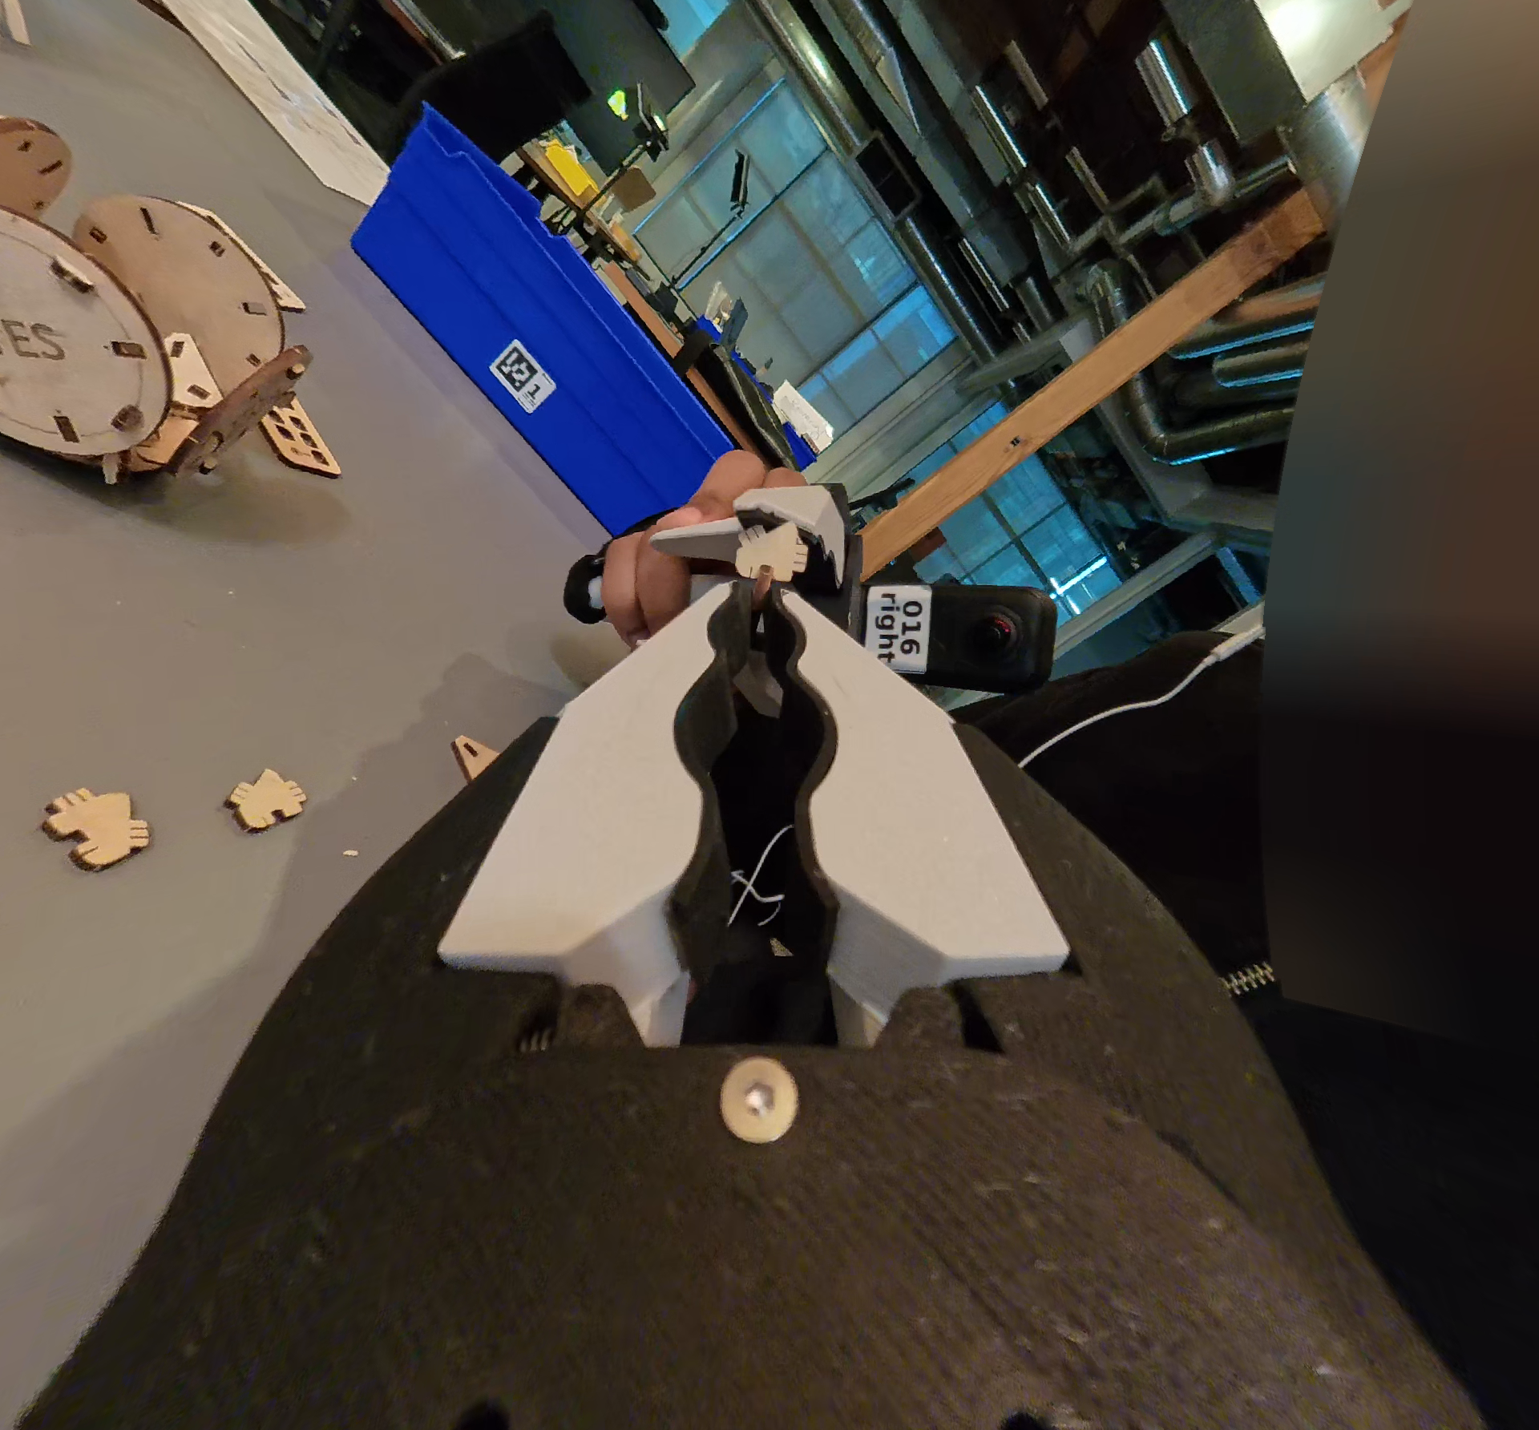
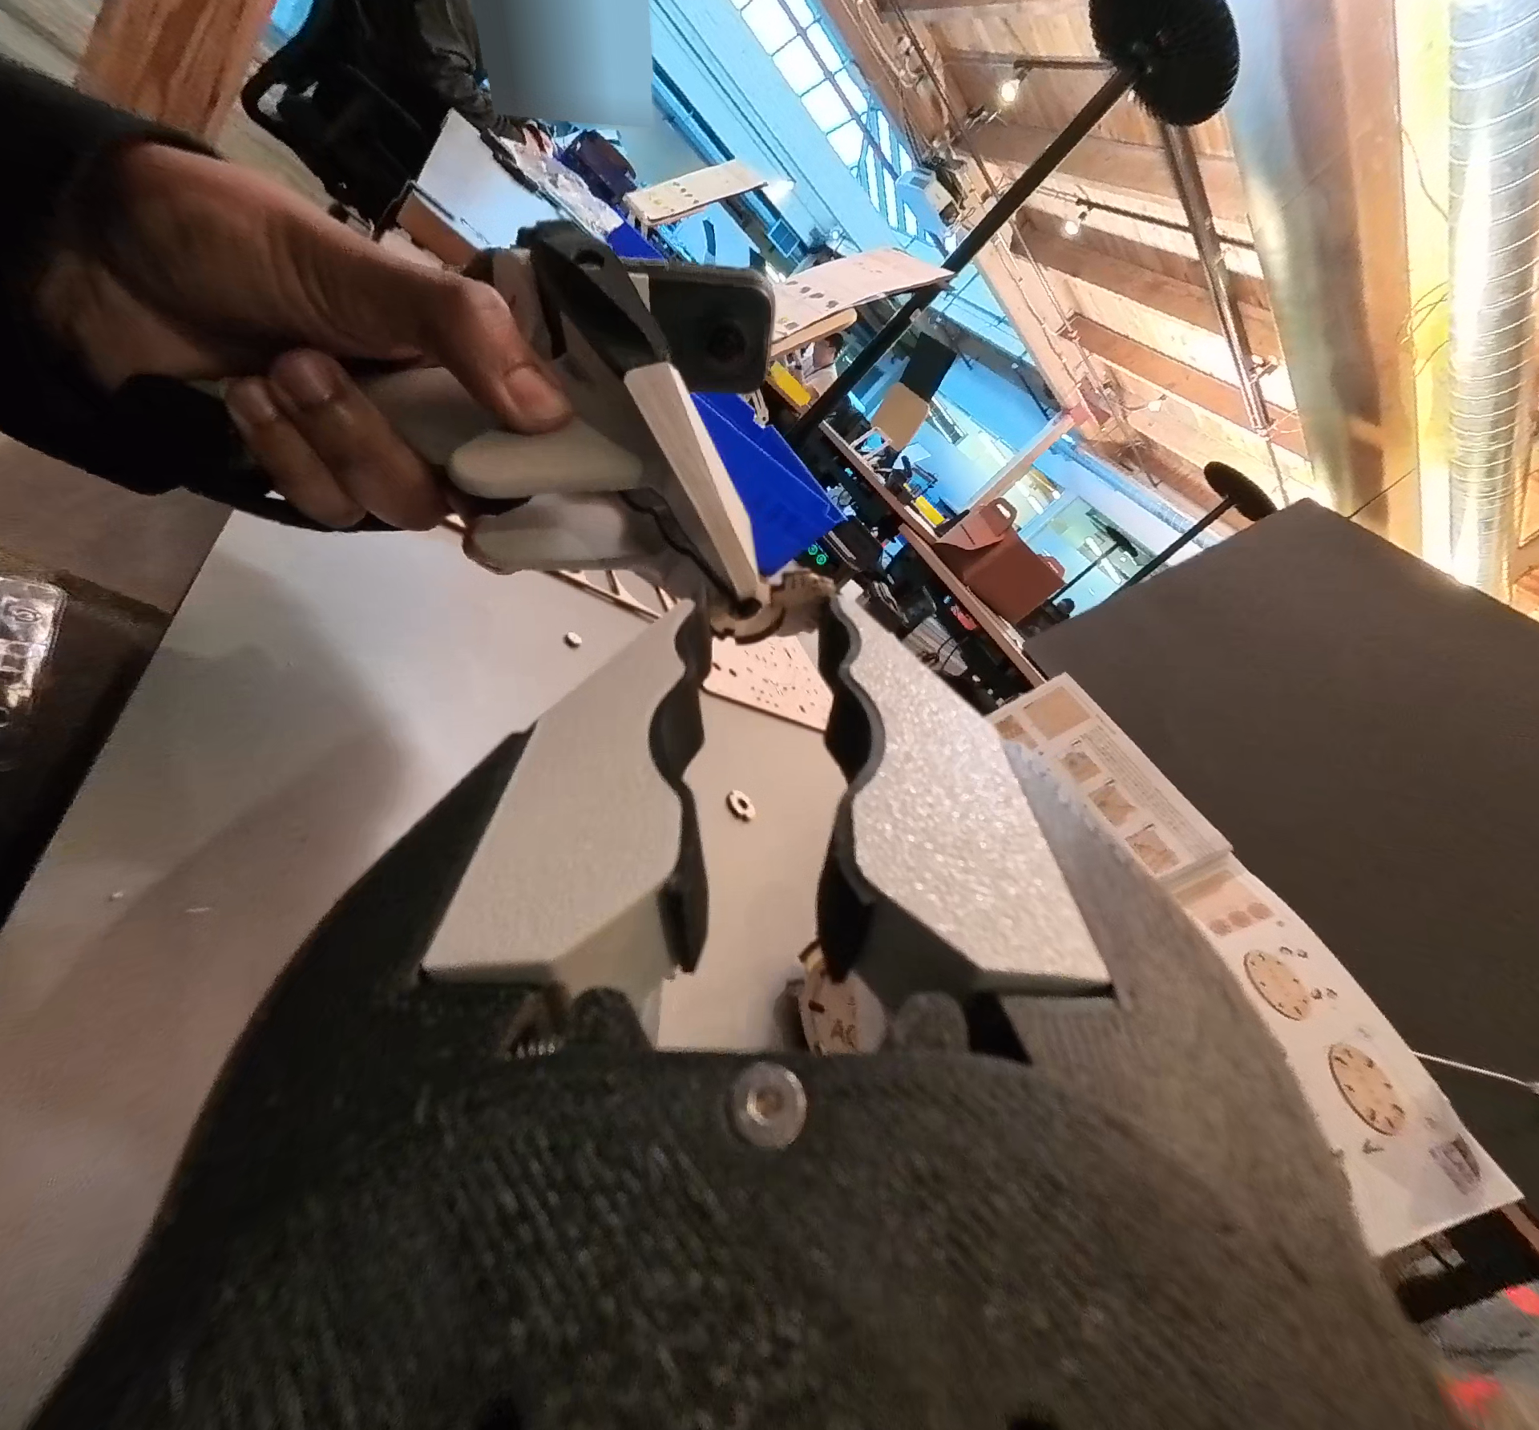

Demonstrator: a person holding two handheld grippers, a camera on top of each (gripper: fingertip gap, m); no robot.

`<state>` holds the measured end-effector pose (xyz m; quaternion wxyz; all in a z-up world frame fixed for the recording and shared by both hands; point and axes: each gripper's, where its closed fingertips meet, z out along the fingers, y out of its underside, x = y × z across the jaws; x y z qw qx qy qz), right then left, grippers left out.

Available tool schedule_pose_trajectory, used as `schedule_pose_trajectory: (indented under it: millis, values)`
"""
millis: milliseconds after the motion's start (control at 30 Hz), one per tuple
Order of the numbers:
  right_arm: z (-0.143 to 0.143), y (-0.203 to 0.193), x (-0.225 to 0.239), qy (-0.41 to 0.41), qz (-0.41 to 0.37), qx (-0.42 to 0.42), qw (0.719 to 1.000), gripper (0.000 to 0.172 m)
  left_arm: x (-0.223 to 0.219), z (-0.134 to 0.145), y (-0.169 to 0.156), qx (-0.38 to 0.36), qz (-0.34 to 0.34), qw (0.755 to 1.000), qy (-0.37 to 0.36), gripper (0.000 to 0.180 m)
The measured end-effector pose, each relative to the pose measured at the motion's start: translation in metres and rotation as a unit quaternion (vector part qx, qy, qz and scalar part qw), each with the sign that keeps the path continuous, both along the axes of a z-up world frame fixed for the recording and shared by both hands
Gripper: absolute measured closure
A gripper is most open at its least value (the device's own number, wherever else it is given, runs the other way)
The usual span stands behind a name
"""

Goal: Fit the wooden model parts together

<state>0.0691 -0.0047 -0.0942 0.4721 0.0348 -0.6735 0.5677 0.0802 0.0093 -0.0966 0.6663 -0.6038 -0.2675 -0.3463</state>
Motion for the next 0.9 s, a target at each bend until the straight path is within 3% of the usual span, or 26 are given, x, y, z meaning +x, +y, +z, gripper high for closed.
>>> schedule_pose_trajectory:
  millis: [300, 533, 767, 900]
  values:
    - [-0.004, 0.000, -0.003, -0.001, -0.007, 0.011, 1.000, 0.147, -0.003, -0.003, -0.001, 0.009, -0.002, 1.000, -0.017, 0.178]
    - [0.000, 0.000, -0.002, 0.050, -0.025, -0.004, 0.998, 0.142, -0.007, -0.004, -0.003, 0.006, 0.011, 1.000, -0.003, 0.178]
    - [-0.001, 0.001, -0.003, -0.062, 0.033, -0.070, 0.995, 0.126, -0.015, -0.008, -0.008, 0.000, 0.027, 0.999, 0.017, 0.178]
    - [-0.003, -0.002, 0.001, -0.091, 0.060, -0.078, 0.991, 0.128, -0.005, -0.005, -0.002, 0.007, 0.004, 1.000, 0.018, 0.179]
